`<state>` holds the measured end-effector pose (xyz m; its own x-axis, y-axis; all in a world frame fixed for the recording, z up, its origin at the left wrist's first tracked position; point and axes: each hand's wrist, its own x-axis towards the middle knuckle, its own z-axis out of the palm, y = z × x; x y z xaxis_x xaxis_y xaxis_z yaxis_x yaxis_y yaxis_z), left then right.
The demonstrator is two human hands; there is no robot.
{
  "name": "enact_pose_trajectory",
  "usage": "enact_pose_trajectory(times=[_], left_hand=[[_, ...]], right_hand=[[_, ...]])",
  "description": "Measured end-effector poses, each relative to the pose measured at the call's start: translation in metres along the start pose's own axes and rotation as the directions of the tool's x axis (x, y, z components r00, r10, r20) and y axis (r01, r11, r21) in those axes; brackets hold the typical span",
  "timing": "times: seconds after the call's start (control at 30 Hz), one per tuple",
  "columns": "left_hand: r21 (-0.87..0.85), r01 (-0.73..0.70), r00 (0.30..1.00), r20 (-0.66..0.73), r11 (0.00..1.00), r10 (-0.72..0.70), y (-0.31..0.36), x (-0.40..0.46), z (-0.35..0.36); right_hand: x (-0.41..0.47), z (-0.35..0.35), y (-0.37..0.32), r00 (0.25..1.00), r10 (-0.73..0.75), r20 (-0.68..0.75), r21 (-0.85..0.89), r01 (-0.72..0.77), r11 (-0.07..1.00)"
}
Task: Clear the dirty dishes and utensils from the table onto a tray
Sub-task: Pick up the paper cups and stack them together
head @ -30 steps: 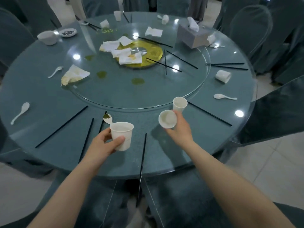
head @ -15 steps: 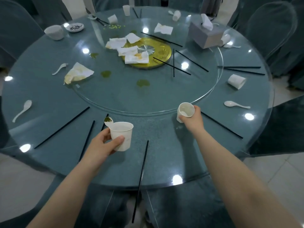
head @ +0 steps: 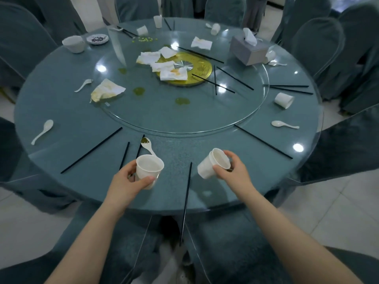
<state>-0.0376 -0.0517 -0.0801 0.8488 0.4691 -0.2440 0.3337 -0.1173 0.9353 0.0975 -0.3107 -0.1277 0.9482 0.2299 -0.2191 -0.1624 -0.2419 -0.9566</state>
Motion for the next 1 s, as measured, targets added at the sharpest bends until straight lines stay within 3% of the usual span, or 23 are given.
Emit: enact_pose_trajectory(times=[0.27, 0.37, 0.53, 0.8, 1.0], left_hand=[[0.124, -0.16, 0.976, 0.168, 0.979, 0.139, -0.031, -0.077, -0.032], [0.124, -0.189, 0.969, 0.183, 0.974, 0.165, -0.046, -0.108, -0.039], [0.144, -0.304, 0.936, 0.229, 0.942, 0.267, -0.059, -0.158, -0.033], [0.166, -0.47, 0.852, 0.343, 0.867, 0.396, -0.037, -0.19, -0.006], [0.236, -0.548, 0.8, 0.429, 0.803, 0.42, -0.012, -0.208, 0.049]], right_hand=[[-0.133, 0.033, -0.035, 0.997, -0.064, -0.03, 0.084, 0.066, 0.994], [-0.182, 0.054, -0.041, 0.996, -0.058, -0.071, 0.179, 0.07, 0.981], [-0.244, 0.074, -0.036, 0.995, -0.083, -0.061, 0.172, 0.092, 0.981], [-0.288, 0.047, -0.027, 0.994, -0.082, 0.073, 0.036, 0.079, 0.996], [-0.298, -0.023, -0.029, 0.992, -0.055, 0.118, -0.123, 0.069, 0.99]])
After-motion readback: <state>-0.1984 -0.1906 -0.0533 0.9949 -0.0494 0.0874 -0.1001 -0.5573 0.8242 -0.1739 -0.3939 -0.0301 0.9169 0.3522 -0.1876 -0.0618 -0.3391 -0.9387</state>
